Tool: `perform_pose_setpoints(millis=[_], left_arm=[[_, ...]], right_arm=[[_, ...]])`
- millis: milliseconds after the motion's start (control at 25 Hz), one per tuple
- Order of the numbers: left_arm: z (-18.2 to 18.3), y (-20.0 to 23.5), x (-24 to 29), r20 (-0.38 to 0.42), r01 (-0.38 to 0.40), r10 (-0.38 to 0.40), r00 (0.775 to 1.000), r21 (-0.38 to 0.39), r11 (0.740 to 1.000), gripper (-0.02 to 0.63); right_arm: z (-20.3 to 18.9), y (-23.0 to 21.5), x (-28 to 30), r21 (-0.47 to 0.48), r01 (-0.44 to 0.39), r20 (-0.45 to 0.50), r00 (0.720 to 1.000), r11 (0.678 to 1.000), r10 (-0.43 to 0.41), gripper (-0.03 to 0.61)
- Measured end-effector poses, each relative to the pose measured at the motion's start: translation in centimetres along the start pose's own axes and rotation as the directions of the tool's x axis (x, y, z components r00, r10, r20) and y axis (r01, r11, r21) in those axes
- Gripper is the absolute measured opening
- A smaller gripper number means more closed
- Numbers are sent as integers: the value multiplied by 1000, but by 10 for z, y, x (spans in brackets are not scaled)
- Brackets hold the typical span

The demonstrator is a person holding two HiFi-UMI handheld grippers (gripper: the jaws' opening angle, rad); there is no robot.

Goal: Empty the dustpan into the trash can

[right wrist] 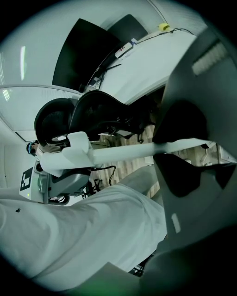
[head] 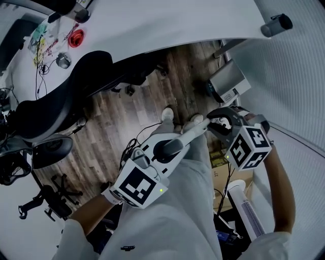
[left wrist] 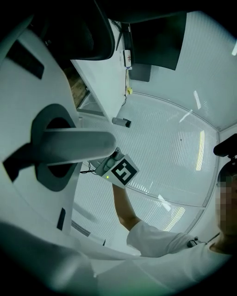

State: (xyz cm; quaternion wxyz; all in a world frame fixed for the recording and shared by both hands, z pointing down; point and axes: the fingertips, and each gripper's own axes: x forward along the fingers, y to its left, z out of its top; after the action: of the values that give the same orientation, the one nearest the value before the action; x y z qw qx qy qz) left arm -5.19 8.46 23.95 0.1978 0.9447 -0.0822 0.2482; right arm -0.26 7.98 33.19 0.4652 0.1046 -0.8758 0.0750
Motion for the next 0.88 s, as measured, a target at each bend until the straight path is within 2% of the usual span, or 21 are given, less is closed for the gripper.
perform_pose_setpoints(millis=[360, 560, 880], left_arm=[[-5, 8, -33, -79, -58, 62, 995, 45, 997, 26], [-8, 17, -47, -122, -79, 86, 989, 63, 995, 26], [-20, 36, -41, -211, -109, 122, 970, 73, 991, 26]], right_arm=[[38, 6, 20, -27, 2, 88, 996, 1000, 0, 89], [56, 6, 33, -6, 14, 153, 988, 1000, -12, 89], [57, -4, 60, -34, 82, 186, 980, 996, -75, 91]])
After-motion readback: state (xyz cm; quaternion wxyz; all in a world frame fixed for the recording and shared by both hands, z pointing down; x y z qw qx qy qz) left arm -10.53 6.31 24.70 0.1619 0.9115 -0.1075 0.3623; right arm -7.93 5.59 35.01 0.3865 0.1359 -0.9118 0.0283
